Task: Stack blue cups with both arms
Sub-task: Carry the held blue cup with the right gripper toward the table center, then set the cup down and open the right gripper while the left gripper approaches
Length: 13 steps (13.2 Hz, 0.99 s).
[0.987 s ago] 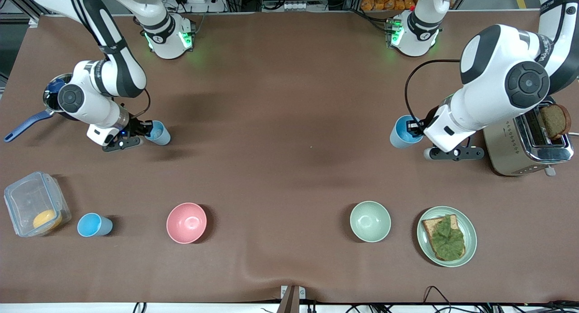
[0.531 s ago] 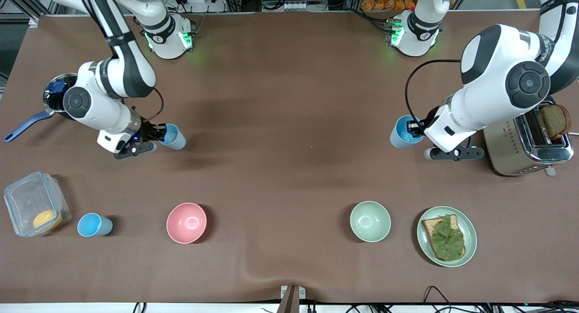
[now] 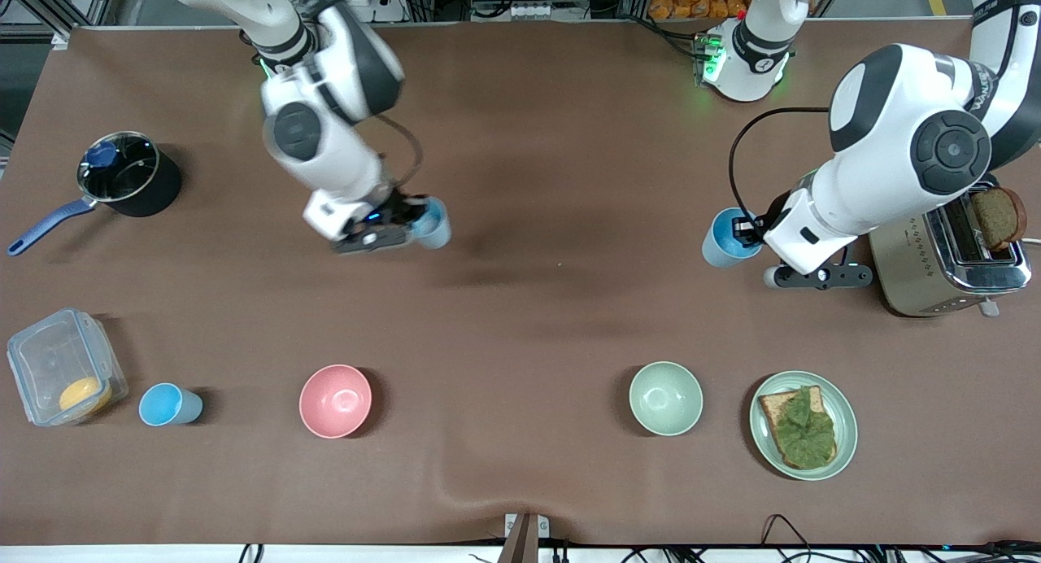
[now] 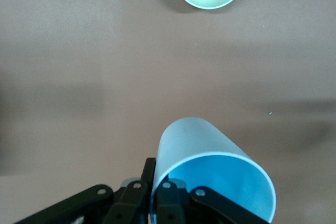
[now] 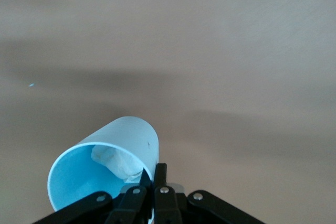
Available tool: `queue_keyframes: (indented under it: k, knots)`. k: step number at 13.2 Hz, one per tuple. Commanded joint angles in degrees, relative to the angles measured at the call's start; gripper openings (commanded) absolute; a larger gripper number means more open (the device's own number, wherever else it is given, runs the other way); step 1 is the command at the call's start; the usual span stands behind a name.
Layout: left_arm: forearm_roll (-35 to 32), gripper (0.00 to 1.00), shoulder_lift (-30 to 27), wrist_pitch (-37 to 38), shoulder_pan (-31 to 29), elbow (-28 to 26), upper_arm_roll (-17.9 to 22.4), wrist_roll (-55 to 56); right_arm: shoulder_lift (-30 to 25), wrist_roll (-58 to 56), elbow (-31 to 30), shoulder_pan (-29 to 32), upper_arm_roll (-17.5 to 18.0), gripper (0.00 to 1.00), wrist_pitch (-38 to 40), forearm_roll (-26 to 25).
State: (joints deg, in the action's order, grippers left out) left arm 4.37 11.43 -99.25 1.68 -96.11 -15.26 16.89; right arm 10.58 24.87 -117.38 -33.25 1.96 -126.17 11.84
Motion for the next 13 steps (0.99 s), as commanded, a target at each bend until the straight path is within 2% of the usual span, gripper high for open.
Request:
queue_keyframes:
  k: [1, 5, 13]
  knots:
    - [0.9, 0.00, 0.2, 0.2, -0.1, 0.8, 0.1, 0.4, 6.0, 9.3, 2.7, -6.5, -1.0, 0.00, -4.4, 0.2]
    - [0.9, 0.00, 0.2, 0.4, -0.2, 0.7, 0.2, 0.3, 12.3, 18.0, 6.7, -11.7, -1.0, 0.00, -6.8, -4.8]
    - [0.6, 0.00, 0.3, 0.5, -0.1, 0.8, 0.2, 0.7, 17.1, 20.0, 7.6, -12.7, -1.0, 0.02, -10.4, -5.1]
